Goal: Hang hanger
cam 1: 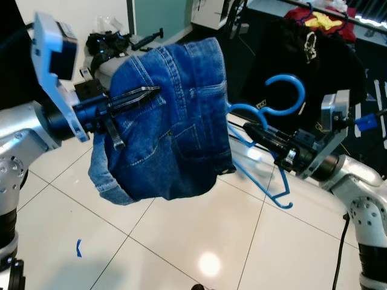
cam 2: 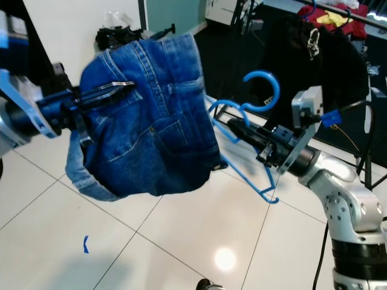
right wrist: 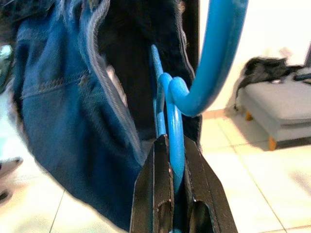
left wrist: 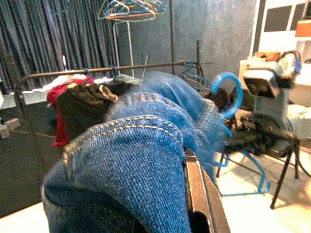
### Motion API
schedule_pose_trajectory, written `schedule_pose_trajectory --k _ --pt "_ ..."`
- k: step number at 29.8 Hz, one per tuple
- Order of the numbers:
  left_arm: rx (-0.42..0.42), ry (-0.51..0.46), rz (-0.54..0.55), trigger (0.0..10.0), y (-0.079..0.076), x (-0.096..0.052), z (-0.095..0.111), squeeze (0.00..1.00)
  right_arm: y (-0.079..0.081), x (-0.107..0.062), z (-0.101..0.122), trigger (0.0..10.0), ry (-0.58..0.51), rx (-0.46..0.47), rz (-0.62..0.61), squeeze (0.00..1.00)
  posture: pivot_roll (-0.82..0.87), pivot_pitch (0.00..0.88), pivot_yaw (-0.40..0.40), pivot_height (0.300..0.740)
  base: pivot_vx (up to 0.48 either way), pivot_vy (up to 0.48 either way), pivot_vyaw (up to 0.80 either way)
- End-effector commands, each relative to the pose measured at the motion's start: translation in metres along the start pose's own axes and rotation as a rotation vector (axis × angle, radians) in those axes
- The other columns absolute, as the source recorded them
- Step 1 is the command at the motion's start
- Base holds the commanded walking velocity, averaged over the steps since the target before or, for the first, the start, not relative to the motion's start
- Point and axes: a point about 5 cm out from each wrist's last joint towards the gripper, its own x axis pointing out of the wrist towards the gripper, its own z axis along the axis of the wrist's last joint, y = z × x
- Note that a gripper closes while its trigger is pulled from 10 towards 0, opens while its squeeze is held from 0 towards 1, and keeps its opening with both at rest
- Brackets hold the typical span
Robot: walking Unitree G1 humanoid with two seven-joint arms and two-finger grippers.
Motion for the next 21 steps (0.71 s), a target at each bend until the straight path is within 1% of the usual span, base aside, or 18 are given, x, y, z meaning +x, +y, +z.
schedule_pose_trajectory --k 1,2,5,6,7,9,10,11,12,13,14,15,16,17,18,19,20,21 --pt "0.026 -0.038 -0.033 2.7 0.001 0.001 0.015 0.0 0.006 0.0 -0.002 10.0 0.024 -0.01 0.034 0.0 0.1 0.13 -0.046 0.74 0.0 0.0 0.0" --pt "0.015 -0.05 -0.052 4.6 0.003 0.004 0.019 0.0 0.01 0.001 -0.005 10.0 0.042 -0.011 0.057 0.0 0.09 0.127 -0.038 0.74 0.0 0.0 0.0" --pt "0.008 -0.056 -0.065 4.6 0.003 0.006 0.021 0.0 0.012 0.001 -0.007 10.0 0.051 -0.012 0.07 0.0 0.09 0.127 -0.038 0.74 0.0 0.0 0.0" --pt "0.002 -0.05 -0.09 8.2 0.003 0.008 0.022 0.0 0.015 0.001 -0.008 10.0 0.054 -0.014 0.089 0.0 0.09 0.126 -0.036 0.74 0.0 0.0 0.0" --pt "0.006 -0.007 -0.129 9.7 0.004 0.01 0.019 0.0 0.019 -0.001 -0.005 10.0 0.045 -0.016 0.122 0.0 0.09 0.122 -0.031 0.74 0.0 0.0 0.0" --pt "0.012 0.048 -0.169 9.7 0.004 0.01 0.015 0.0 0.024 -0.003 -0.002 10.0 0.033 -0.019 0.157 0.0 0.09 0.122 -0.031 0.74 0.0 0.0 0.0" --pt "0.012 0.048 -0.169 9.7 0.004 0.01 0.015 0.0 0.024 -0.003 -0.002 10.0 0.033 -0.019 0.157 0.0 0.09 0.122 -0.031 0.74 0.0 0.0 0.0" --pt "0.015 0.095 -0.196 10.0 0.006 0.009 0.013 0.0 0.026 -0.006 0.0 10.0 0.037 -0.023 0.182 0.0 0.09 0.123 -0.028 0.74 0.0 0.0 0.0" --pt "0.014 0.122 -0.212 10.0 0.008 0.008 0.012 0.0 0.028 -0.008 0.0 10.0 0.042 -0.027 0.2 0.0 0.1 0.122 -0.027 0.74 0.0 0.0 0.0" --pt "0.014 0.122 -0.212 10.0 0.008 0.008 0.012 0.0 0.028 -0.008 0.0 10.0 0.042 -0.027 0.2 0.0 0.1 0.122 -0.027 0.74 0.0 0.0 0.0" --pt "0.028 0.197 -0.247 10.0 0.011 0.005 0.008 0.0 0.029 -0.009 0.003 10.0 0.036 -0.034 0.22 0.0 0.1 0.122 -0.026 0.74 0.0 0.0 0.0" --pt "0.028 0.197 -0.247 10.0 0.011 0.005 0.008 0.0 0.029 -0.009 0.003 10.0 0.036 -0.034 0.22 0.0 0.1 0.122 -0.026 0.74 0.0 0.0 0.0" --pt "0.04 0.327 -0.302 10.0 0.016 0.0 -0.002 0.0 0.031 -0.01 0.009 10.0 0.02 -0.042 0.257 0.0 0.1 0.12 -0.02 0.74 0.0 0.0 0.0" --pt "0.04 0.327 -0.302 10.0 0.016 0.0 -0.002 0.0 0.031 -0.01 0.009 10.0 0.02 -0.042 0.257 0.0 0.1 0.12 -0.02 0.74 0.0 0.0 0.0" --pt "0.046 0.378 -0.313 10.0 0.02 -0.001 -0.007 0.0 0.033 -0.009 0.011 10.0 0.016 -0.044 0.278 0.0 0.1 0.12 -0.02 0.74 0.0 0.0 0.0" --pt "0.047 0.402 -0.316 10.0 0.023 -0.002 -0.01 0.0 0.034 -0.009 0.012 10.0 0.015 -0.044 0.292 0.0 0.1 0.12 -0.02 0.74 0.0 0.0 0.0" --pt "0.047 0.402 -0.316 10.0 0.023 -0.002 -0.01 0.0 0.034 -0.009 0.012 10.0 0.015 -0.044 0.292 0.0 0.1 0.12 -0.02 0.74 0.0 0.0 0.0" --pt "0.031 0.409 -0.311 10.0 0.028 0.0 -0.012 0.0 0.037 -0.008 0.011 10.0 0.031 -0.047 0.315 0.0 0.11 0.119 -0.018 0.74 0.0 0.0 0.0"
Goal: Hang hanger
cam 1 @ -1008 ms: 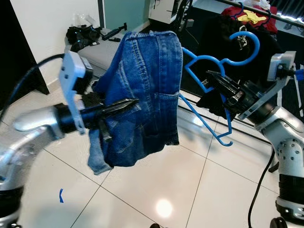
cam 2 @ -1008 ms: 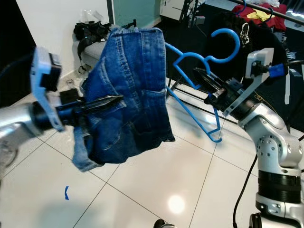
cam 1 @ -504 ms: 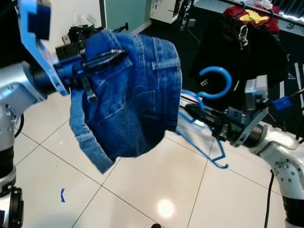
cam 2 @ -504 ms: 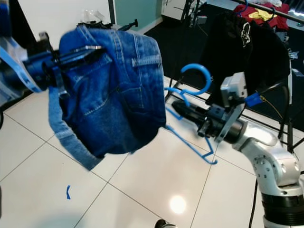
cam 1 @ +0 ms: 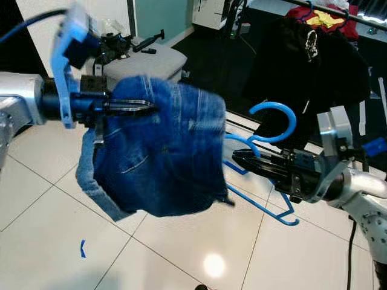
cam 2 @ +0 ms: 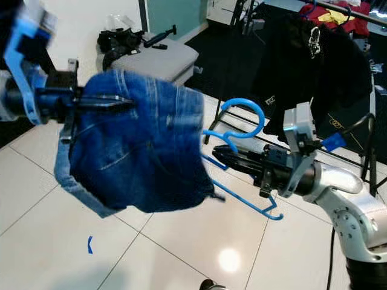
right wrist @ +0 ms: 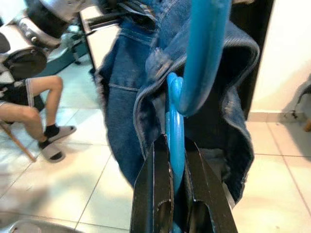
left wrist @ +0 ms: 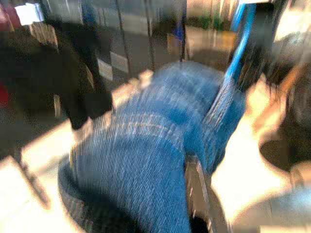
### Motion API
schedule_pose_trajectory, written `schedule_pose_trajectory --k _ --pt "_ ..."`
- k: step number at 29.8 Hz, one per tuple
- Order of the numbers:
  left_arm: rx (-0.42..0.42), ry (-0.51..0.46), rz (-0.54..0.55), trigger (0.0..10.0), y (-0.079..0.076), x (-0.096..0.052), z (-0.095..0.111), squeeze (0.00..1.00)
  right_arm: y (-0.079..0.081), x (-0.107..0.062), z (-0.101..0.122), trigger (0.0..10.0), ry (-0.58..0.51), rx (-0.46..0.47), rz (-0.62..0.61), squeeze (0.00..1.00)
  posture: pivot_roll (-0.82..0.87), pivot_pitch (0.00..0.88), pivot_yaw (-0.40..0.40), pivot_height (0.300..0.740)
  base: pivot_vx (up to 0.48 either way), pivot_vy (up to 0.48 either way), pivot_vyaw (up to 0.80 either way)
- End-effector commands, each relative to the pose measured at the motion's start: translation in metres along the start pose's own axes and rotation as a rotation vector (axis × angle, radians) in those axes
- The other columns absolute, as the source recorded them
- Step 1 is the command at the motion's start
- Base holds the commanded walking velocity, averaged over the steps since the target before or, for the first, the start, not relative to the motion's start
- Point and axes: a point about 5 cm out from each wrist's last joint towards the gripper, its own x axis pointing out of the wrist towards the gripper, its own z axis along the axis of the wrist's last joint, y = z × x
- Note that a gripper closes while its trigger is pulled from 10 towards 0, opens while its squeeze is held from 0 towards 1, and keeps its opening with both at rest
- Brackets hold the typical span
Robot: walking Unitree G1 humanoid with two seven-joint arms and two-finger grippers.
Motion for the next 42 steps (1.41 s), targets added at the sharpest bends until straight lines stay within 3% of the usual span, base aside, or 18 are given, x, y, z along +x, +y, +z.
schedule_pose_trajectory --k 1,7,10,12,14,16,21,27,29,30,31,34,39,42 --pt "0.009 0.023 0.004 10.0 0.005 -0.002 0.001 0.0 0.008 0.003 0.009 10.0 -0.016 -0.029 0.079 0.0 0.11 0.119 -0.018 0.74 0.0 0.0 0.0" --pt "-0.08 0.008 -0.01 10.0 0.029 0.01 0.005 0.0 0.015 0.008 0.009 10.0 0.063 -0.052 0.19 0.0 0.1 0.11 -0.006 0.74 0.0 0.0 0.0" --pt "-0.095 -0.01 -0.009 10.0 0.032 0.01 0.009 0.0 0.016 0.009 0.009 10.0 0.071 -0.056 0.201 0.0 0.1 0.11 -0.006 0.74 0.0 0.0 0.0" --pt "-0.134 -0.1 -0.018 10.0 0.04 0.013 0.025 0.0 0.017 0.013 0.006 10.0 0.084 -0.068 0.206 0.0 0.1 0.104 0.005 0.74 0.0 0.0 0.0" --pt "-0.134 -0.1 -0.018 10.0 0.04 0.013 0.025 0.0 0.017 0.013 0.006 10.0 0.084 -0.068 0.206 0.0 0.1 0.104 0.005 0.74 0.0 0.0 0.0" --pt "-0.179 -0.218 -0.063 10.0 0.042 0.013 0.045 0.0 0.015 0.016 0.005 10.0 0.087 -0.087 0.189 0.0 0.1 0.1 0.016 0.74 0.0 0.0 0.0" --pt "-0.262 -0.347 -0.162 10.0 0.042 0.013 0.068 0.0 0.012 0.019 0.002 10.0 0.115 -0.125 0.165 0.0 0.1 0.096 0.02 0.74 0.0 0.0 0.0" --pt "-0.339 -0.275 -0.121 10.0 0.048 0.023 0.06 0.0 0.013 0.022 0.009 10.0 0.073 -0.139 0.184 0.0 0.1 0.09 0.018 0.74 0.0 0.0 0.0" --pt "-0.4 -0.194 -0.099 10.0 0.05 0.035 0.044 0.0 0.015 0.025 0.015 10.0 0.043 -0.146 0.208 0.0 0.1 0.086 0.019 0.74 0.0 0.0 0.0" --pt "-0.406 -0.115 -0.074 10.0 0.05 0.042 0.032 0.0 0.016 0.026 0.018 10.0 0.034 -0.151 0.227 0.0 0.1 0.084 0.019 0.74 0.0 0.0 0.0" --pt "-0.406 -0.115 -0.074 10.0 0.05 0.042 0.032 0.0 0.016 0.026 0.018 10.0 0.034 -0.151 0.227 0.0 0.1 0.084 0.019 0.74 0.0 0.0 0.0" --pt "-0.406 0.053 -0.016 10.0 0.052 0.057 0.003 0.0 0.02 0.029 0.022 10.0 0.028 -0.165 0.271 0.0 0.09 0.081 0.021 0.74 0.0 0.0 0.0" --pt "-0.435 0.185 0.055 10.0 0.058 0.059 -0.022 0.0 0.024 0.03 0.027 10.0 0.033 -0.171 0.315 0.0 0.07 0.074 0.027 0.74 0.0 0.0 0.0" --pt "-0.439 0.198 0.061 10.0 0.059 0.059 -0.025 0.0 0.024 0.03 0.027 10.0 0.033 -0.171 0.317 0.0 0.07 0.074 0.027 0.74 0.0 0.0 0.0"
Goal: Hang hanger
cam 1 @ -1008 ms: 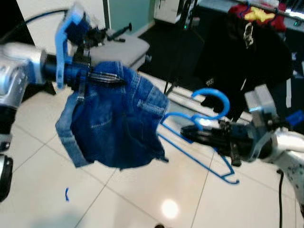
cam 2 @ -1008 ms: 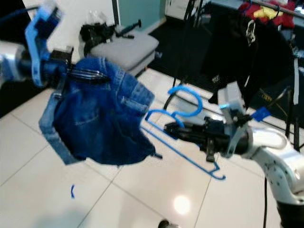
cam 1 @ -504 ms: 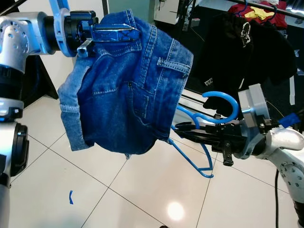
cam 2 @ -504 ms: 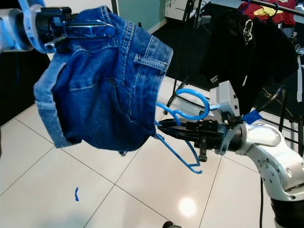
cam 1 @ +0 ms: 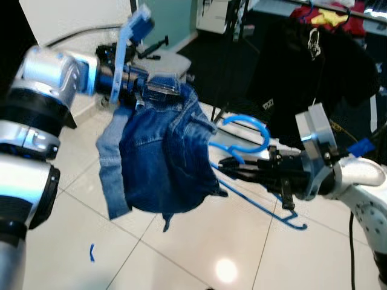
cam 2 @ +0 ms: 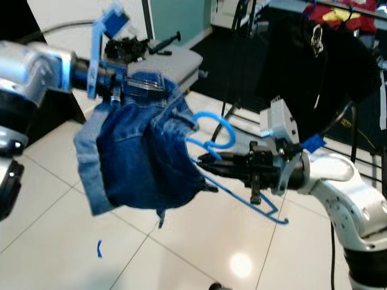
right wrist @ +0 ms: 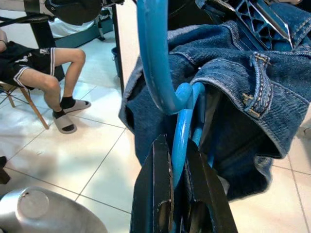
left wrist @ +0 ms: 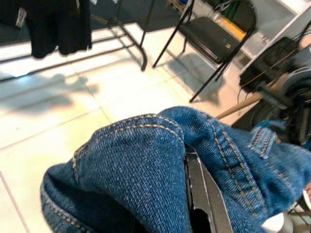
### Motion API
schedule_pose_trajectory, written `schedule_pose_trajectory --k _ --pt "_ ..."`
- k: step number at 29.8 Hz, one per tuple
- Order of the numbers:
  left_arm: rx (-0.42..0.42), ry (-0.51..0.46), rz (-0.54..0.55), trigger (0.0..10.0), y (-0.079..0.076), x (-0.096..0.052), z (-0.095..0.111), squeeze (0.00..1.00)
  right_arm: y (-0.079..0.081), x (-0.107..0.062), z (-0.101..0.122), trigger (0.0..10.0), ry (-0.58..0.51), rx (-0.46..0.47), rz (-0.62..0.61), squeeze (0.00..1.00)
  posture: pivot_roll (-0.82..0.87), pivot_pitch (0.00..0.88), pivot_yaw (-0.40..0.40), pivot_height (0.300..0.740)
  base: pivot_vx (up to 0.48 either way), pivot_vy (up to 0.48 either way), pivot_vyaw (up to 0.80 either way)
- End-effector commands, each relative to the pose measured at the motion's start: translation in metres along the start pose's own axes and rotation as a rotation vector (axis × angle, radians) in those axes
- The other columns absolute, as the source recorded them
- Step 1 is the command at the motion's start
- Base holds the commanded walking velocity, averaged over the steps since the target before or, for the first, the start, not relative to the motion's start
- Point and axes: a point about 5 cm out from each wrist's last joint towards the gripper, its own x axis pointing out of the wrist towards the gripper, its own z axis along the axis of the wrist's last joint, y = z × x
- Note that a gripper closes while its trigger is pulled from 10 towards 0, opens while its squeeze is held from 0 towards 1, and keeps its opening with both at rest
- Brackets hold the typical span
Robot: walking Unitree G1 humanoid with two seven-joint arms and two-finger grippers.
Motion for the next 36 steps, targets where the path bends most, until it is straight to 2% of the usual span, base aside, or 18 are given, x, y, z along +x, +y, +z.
schedule_pose_trajectory --k 1,4,5,6,8,9,10,11,19,28,29,31,32,36 --pt "-0.002 0.035 0.025 10.0 0.004 0.004 -0.007 0.0 0.014 0.01 0.02 10.0 -0.081 -0.081 0.155 0.0 0.07 0.074 0.027 0.74 0.0 0.0 0.0" --pt "-0.025 0.052 0.054 10.0 0.011 0.002 -0.018 0.0 0.015 0.008 0.02 10.0 -0.071 -0.077 0.168 0.0 0.07 0.078 0.03 0.74 0.0 0.0 0.0" --pt "-0.031 0.058 0.071 10.0 0.014 0.001 -0.023 0.08 0.016 0.008 0.02 10.0 -0.068 -0.074 0.172 0.0 0.07 0.081 0.031 0.74 0.0 0.0 0.0" --pt "-0.039 0.055 0.083 10.0 0.017 -0.001 -0.027 0.3 0.016 0.007 0.02 10.0 -0.068 -0.072 0.172 0.0 0.07 0.082 0.032 0.74 0.0 0.0 0.0" --pt "-0.043 0.051 0.089 10.0 0.019 -0.003 -0.029 0.3 0.016 0.006 0.021 10.0 -0.069 -0.071 0.171 0.0 0.07 0.082 0.032 0.74 0.0 0.0 0.0" --pt "-0.049 0.042 0.091 10.0 0.02 -0.005 -0.03 0.83 0.016 0.006 0.021 10.0 -0.074 -0.07 0.168 0.0 0.07 0.084 0.032 0.74 0.0 0.0 0.0" --pt "-0.049 0.042 0.091 10.0 0.02 -0.005 -0.03 0.83 0.016 0.006 0.021 10.0 -0.074 -0.07 0.168 0.0 0.07 0.084 0.032 0.74 0.0 0.0 0.0" --pt "-0.051 0.035 0.08 10.0 0.021 -0.008 -0.031 1.0 0.016 0.004 0.023 10.0 -0.087 -0.068 0.166 0.0 0.07 0.086 0.031 0.74 0.0 0.0 0.0" --pt "-0.04 0.011 0.01 10.0 0.018 -0.017 -0.031 1.0 0.016 0.003 0.03 10.0 -0.13 -0.063 0.167 0.0 0.07 0.091 0.028 0.74 0.0 0.0 0.0" --pt "-0.021 -0.013 0.018 10.0 0.021 -0.024 -0.03 1.0 0.015 0.001 0.034 10.0 -0.173 -0.066 0.148 0.0 0.08 0.092 0.032 0.74 0.0 0.0 0.0" --pt "-0.018 -0.025 0.045 10.0 0.024 -0.03 -0.029 0.3 0.016 0.001 0.035 10.0 -0.192 -0.065 0.139 0.0 0.08 0.094 0.038 0.74 0.0 0.0 0.0" --pt "-0.015 -0.033 0.064 10.0 0.026 -0.033 -0.029 0.3 0.016 0.0 0.036 10.0 -0.205 -0.064 0.135 0.0 0.08 0.094 0.038 0.74 0.0 0.0 0.0" --pt "-0.004 -0.045 0.087 10.0 0.028 -0.043 -0.029 0.0 0.017 -0.002 0.037 10.0 -0.232 -0.06 0.125 0.0 0.08 0.096 0.041 0.74 0.0 0.0 0.0" --pt "0.0 -0.049 0.089 10.0 0.029 -0.046 -0.029 0.0 0.018 -0.002 0.037 10.0 -0.24 -0.058 0.123 0.0 0.08 0.096 0.041 0.74 0.0 0.0 0.0"
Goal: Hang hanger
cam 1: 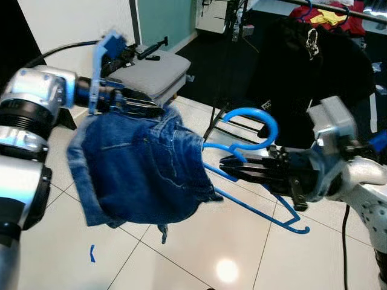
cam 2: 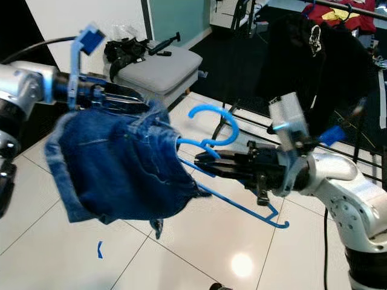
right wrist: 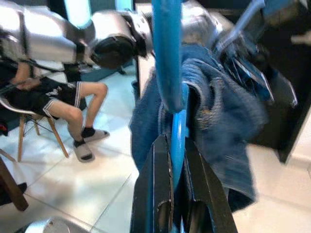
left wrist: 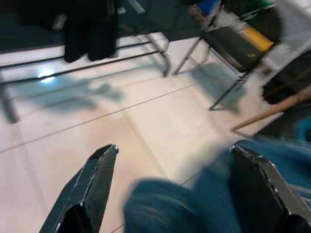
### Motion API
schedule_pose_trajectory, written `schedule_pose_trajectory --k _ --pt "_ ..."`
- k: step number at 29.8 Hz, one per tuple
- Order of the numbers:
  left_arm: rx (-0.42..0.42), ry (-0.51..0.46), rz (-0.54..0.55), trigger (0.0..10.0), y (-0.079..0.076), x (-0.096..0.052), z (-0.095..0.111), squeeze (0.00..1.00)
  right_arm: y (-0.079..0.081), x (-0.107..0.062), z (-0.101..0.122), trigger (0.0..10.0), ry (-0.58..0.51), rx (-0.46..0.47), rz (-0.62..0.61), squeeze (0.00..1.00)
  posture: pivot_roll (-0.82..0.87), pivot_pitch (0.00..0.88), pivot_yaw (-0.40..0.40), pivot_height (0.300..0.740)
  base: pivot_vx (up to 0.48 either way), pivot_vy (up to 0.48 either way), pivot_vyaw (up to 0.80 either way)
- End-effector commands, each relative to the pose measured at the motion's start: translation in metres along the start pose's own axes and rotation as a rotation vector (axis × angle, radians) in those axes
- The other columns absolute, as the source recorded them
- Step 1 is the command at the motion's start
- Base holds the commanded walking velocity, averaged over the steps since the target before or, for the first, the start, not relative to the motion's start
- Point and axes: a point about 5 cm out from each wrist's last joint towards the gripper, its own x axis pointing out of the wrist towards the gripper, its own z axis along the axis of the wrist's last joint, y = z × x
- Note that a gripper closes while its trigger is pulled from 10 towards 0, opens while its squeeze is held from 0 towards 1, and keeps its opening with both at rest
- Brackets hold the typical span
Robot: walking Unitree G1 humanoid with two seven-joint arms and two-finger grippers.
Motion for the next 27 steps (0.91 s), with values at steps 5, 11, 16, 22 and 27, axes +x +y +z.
schedule_pose_trajectory --k 5,11,16,22,27 --pt "0.008 -0.111 0.152 10.0 0.01 -0.024 0.013 0.0 0.006 0.002 0.017 10.0 -0.08 -0.075 0.046 0.0 0.08 0.099 0.039 0.74 0.0 0.0 0.0" --pt "0.001 -0.199 0.172 10.0 0.011 -0.035 0.022 0.0 0.005 0.004 0.017 10.0 -0.084 -0.072 0.041 0.0 0.08 0.099 0.037 0.74 0.0 0.0 0.0" --pt "-0.006 -0.341 0.199 10.0 0.011 -0.049 0.034 0.0 0.003 0.003 0.015 10.0 -0.104 -0.063 0.003 0.0 0.08 0.101 0.034 0.74 0.0 0.0 0.0" --pt "0.003 -0.506 0.354 10.0 0.015 -0.073 0.05 0.0 -0.001 -0.004 0.014 10.0 -0.117 -0.065 -0.078 0.0 0.08 0.103 0.034 0.74 0.0 0.0 0.0" --pt "-0.01 -0.587 0.396 10.0 0.015 -0.086 0.056 0.0 -0.002 -0.007 0.013 10.0 -0.132 -0.067 -0.118 0.0 0.08 0.106 0.036 0.74 0.0 0.0 0.0"
